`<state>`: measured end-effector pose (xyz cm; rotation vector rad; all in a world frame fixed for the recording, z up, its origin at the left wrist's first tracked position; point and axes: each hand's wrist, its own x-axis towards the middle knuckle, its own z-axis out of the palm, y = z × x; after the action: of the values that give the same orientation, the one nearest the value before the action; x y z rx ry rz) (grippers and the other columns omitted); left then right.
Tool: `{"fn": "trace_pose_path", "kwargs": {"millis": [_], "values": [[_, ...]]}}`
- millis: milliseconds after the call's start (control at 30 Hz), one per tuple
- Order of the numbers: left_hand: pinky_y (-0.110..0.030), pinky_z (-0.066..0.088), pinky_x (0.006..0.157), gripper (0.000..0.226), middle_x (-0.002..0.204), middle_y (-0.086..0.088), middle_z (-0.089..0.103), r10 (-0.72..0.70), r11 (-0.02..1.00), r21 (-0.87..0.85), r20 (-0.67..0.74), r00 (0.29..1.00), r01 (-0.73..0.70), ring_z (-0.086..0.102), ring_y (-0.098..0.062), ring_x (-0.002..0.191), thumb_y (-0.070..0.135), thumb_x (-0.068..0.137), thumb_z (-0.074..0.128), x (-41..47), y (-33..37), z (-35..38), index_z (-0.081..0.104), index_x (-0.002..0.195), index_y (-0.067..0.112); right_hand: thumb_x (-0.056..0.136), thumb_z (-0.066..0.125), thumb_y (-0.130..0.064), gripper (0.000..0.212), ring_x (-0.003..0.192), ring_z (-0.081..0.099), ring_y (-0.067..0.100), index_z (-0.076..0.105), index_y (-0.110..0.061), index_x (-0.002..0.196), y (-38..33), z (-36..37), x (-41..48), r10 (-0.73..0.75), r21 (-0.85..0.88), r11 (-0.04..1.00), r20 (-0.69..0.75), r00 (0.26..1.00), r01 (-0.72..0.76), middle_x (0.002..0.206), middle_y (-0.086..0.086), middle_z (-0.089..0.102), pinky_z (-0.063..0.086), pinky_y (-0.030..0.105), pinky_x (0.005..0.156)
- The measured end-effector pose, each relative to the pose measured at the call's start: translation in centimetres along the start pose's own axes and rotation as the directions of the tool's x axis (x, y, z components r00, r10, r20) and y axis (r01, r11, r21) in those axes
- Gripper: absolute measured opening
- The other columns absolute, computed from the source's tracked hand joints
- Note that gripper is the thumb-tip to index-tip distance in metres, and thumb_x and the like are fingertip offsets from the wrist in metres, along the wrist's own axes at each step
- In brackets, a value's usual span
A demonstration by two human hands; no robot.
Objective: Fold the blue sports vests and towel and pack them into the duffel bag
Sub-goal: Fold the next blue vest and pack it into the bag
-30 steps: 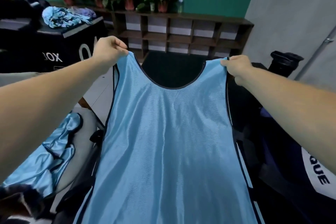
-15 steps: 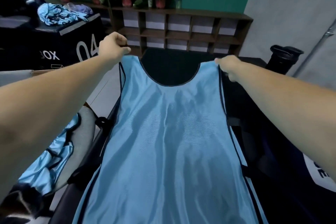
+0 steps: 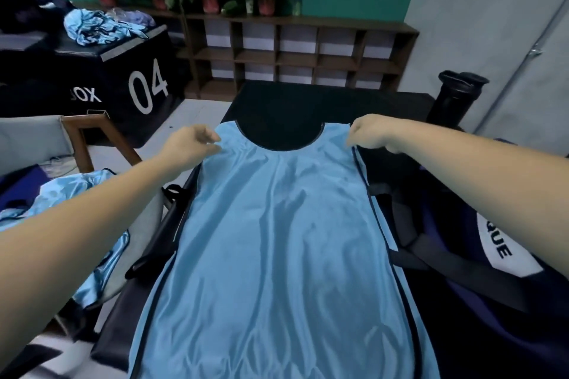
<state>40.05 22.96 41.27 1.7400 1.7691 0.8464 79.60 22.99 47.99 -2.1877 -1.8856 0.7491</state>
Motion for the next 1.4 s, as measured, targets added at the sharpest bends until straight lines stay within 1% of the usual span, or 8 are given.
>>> {"fn": "trace_pose_path", "kwargs": {"millis": [100, 233, 333, 667, 867, 1100, 1267, 1400], "values": [[-0.029, 0.046, 0.068, 0.012, 0.104, -0.010, 0.074, 0.020, 1.000, -0.007, 0.033, 0.999, -0.020, 0.064, -0.022, 0.082, 0.027, 0.093, 0.080, -3.7, 0.0, 0.1, 0.073, 0.102, 0.022, 0.097, 0.069, -0.022, 0.033, 0.091, 0.050, 0.023, 0.066, 0.005, 0.116, 0.1, 1.3, -4.1, -0.091, -0.158, 0.984, -0.039, 0.995, 0.083, 0.138, 0.028, 0.061, 0.044, 0.039, 0.078], [-0.032, 0.048, 0.070, 0.011, 0.103, -0.012, 0.074, 0.049, 0.998, -0.044, 0.070, 0.996, -0.046, 0.061, -0.020, 0.077, 0.028, 0.095, 0.080, -8.5, 1.0, 0.4, 0.073, 0.102, 0.024, 0.095, 0.071, -0.030, 0.026, 0.101, 0.063, 0.022, 0.071, -0.012, 0.114, 0.7, 2.8, -10.4, -0.198, -0.245, 0.952, -0.036, 0.980, 0.183, 0.114, 0.004, 0.067, 0.055, 0.041, 0.092], [-0.022, 0.048, 0.057, 0.007, 0.099, -0.001, 0.073, 0.076, 0.996, -0.060, 0.097, 0.992, -0.071, 0.060, -0.016, 0.071, 0.027, 0.097, 0.077, -12.0, 2.0, 0.9, 0.073, 0.103, 0.024, 0.094, 0.073, -0.038, 0.017, 0.095, 0.060, 0.015, 0.066, -0.028, 0.106, 1.7, 4.2, -14.6, -0.236, -0.230, 0.948, -0.039, 0.971, 0.221, 0.104, -0.011, 0.059, 0.049, 0.032, 0.080], [-0.018, 0.047, 0.077, 0.011, 0.102, 0.021, 0.073, 0.251, 0.968, -0.059, 0.166, 0.954, -0.245, 0.064, 0.002, 0.101, 0.030, 0.092, 0.082, -22.4, 4.7, 5.2, 0.074, 0.098, 0.033, 0.091, 0.074, -0.031, 0.014, 0.076, 0.064, 0.014, 0.062, -0.027, 0.084, 7.4, 9.9, -26.8, -0.209, -0.097, 0.976, -0.188, 0.960, 0.194, 0.079, -0.008, 0.068, 0.055, 0.037, 0.070], [-0.030, 0.050, 0.093, 0.014, 0.101, 0.015, 0.068, 0.510, 0.855, -0.002, 0.179, 0.841, -0.519, 0.063, -0.006, 0.099, 0.022, 0.092, 0.081, -26.9, 5.2, 9.2, 0.074, 0.100, 0.030, 0.090, 0.072, -0.049, 0.025, 0.075, 0.065, 0.016, 0.060, -0.028, 0.086, 10.4, 13.0, -28.6, -0.089, -0.040, 0.996, -0.271, 0.959, 0.081, 0.074, -0.005, 0.069, 0.058, 0.043, 0.075], [-0.037, 0.048, 0.086, 0.037, 0.106, 0.014, 0.054, 0.749, 0.611, 0.051, 0.286, 0.598, -0.790, 0.053, -0.014, 0.096, 0.059, 0.089, 0.074, -34.5, 7.9, 14.3, 0.064, 0.109, 0.029, 0.099, 0.065, -0.030, 0.011, 0.071, 0.060, 0.009, 0.061, -0.028, 0.090, 12.1, 14.2, -30.1, -0.120, 0.134, 0.976, -0.337, 0.934, 0.173, 0.074, -0.006, 0.067, 0.051, 0.035, 0.072], [-0.042, 0.048, 0.076, 0.035, 0.107, 0.005, 0.051, 0.785, 0.493, 0.212, 0.309, 0.537, -0.844, 0.049, -0.022, 0.093, 0.049, 0.089, 0.074, -35.4, 8.1, 16.9, 0.057, 0.106, 0.023, 0.098, 0.069, -0.033, 0.015, 0.070, 0.061, 0.008, 0.057, -0.029, 0.090, 13.1, 13.9, -31.6, -0.172, 0.097, 0.974, -0.272, 0.947, 0.205, 0.072, -0.004, 0.067, 0.048, 0.031, 0.066], [-0.039, 0.046, 0.077, 0.013, 0.100, 0.008, 0.052, 0.805, 0.511, 0.127, 0.275, 0.525, -0.850, 0.052, -0.019, 0.091, 0.036, 0.099, 0.063, -34.6, 7.7, 16.3, 0.061, 0.105, 0.025, 0.084, 0.078, -0.063, 0.041, 0.074, 0.060, 0.007, 0.051, -0.038, 0.101, 13.4, 13.6, -33.1, -0.197, 0.096, 0.973, -0.147, 0.969, 0.212, 0.085, -0.006, 0.065, 0.047, 0.029, 0.067]]}}
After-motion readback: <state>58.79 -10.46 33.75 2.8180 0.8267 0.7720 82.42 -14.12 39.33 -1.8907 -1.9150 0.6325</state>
